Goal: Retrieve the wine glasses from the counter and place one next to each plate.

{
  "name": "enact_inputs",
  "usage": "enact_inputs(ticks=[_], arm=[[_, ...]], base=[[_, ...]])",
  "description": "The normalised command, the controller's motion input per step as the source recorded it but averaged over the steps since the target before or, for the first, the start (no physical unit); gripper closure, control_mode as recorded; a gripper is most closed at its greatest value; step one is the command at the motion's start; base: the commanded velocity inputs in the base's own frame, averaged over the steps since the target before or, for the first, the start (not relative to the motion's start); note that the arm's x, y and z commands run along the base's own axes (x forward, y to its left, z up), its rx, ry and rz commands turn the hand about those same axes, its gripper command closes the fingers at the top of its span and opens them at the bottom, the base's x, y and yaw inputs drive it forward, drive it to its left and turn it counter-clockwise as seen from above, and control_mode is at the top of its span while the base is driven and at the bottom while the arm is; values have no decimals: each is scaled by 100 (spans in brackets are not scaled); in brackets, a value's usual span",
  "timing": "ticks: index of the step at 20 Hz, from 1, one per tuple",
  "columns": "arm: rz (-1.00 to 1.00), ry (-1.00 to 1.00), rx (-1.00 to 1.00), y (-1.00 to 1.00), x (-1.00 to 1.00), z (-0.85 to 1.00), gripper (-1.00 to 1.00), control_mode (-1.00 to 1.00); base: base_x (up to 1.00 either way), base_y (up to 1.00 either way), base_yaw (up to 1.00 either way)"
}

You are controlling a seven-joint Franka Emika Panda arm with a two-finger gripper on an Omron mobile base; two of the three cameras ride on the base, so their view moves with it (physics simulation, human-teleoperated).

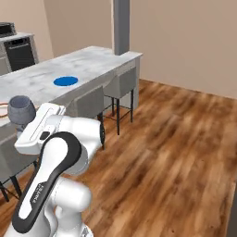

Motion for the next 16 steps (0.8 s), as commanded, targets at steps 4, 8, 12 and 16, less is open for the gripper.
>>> enact_inputs(ticks=[4,8,12,16], arm=[[0,0,0,0,0,0,100,100],[0,0,0,0,0,0,100,100],[0,0,0,0,0,0,100,100],[0,0,0,0,0,0,100,100]], base=[[100,-71,57],[100,-84,46],[100,-84,42],[97,-84,40]])
